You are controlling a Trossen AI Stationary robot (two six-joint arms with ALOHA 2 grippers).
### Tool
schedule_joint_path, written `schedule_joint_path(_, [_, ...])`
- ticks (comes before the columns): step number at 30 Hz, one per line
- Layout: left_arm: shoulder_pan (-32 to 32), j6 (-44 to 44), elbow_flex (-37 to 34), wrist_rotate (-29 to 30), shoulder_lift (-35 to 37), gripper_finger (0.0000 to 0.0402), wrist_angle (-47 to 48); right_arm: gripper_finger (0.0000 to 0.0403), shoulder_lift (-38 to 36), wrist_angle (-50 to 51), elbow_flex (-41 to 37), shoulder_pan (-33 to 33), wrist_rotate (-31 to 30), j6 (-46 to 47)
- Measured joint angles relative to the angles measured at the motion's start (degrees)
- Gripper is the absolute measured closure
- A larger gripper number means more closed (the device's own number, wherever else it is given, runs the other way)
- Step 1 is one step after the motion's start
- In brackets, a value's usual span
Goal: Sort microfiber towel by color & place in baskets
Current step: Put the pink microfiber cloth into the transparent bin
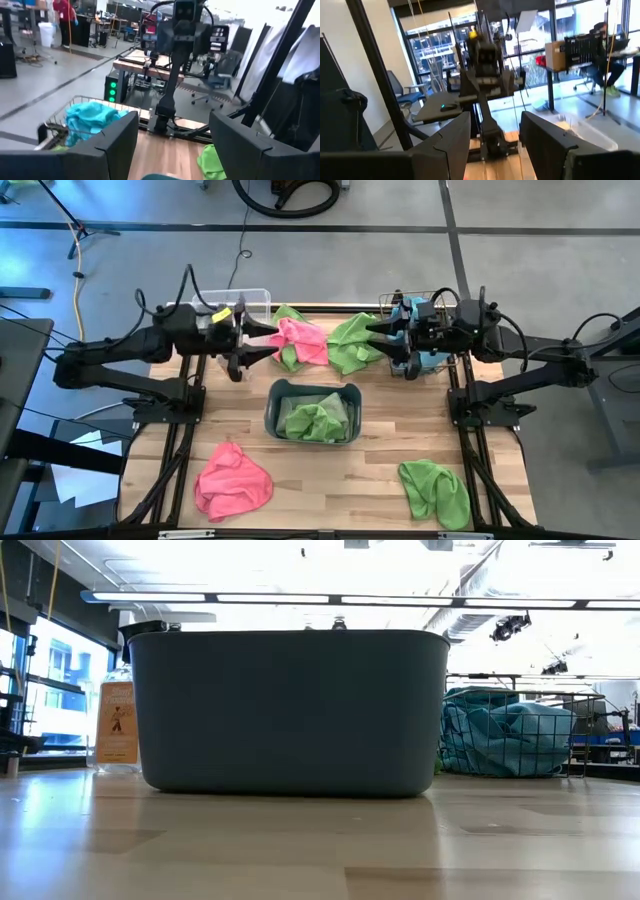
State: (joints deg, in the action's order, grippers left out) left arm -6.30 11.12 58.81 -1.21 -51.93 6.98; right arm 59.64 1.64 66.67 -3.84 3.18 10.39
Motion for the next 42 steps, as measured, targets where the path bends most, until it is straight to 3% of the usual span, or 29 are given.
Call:
schedule_joint_path(5, [0.02,3.63,-8.41,0.32,2.33,0.0169,-7.68,0.0229,0.00,-0.68,0.00,0.00,-0.06,-1.34])
schedule_joint_path(9, [0.00,3.69,-9.90,0.39,3.06,0.0169,-11.11,0.0229,0.00,-0.67,0.00,0.00,-0.17,-1.40])
schedule_joint_path(20, [1.62,2.11,-9.90,0.16,5.74,0.0173,-3.89,0.0229,0.00,-0.63,0.00,0.02,-0.20,-1.36])
schedule_joint_path(23, [5.64,3.62,-8.52,-0.04,6.94,0.0178,2.88,0.0229,0.00,-0.63,0.00,0.00,-0.20,-1.33])
schedule_joint_path(28, [16.11,5.79,-1.32,4.14,4.48,0.0188,22.75,0.0229,0.25,-0.60,0.00,0.02,-0.20,-1.42])
schedule_joint_path(35, [33.51,14.86,7.10,4.54,-6.23,0.0193,44.95,0.0229,2.49,0.05,0.00,-0.04,-0.22,-1.87])
schedule_joint_path(42, [47.93,23.92,7.61,3.21,-16.83,0.0193,54.83,0.0229,3.87,0.39,-0.02,-0.04,-0.22,-1.88])
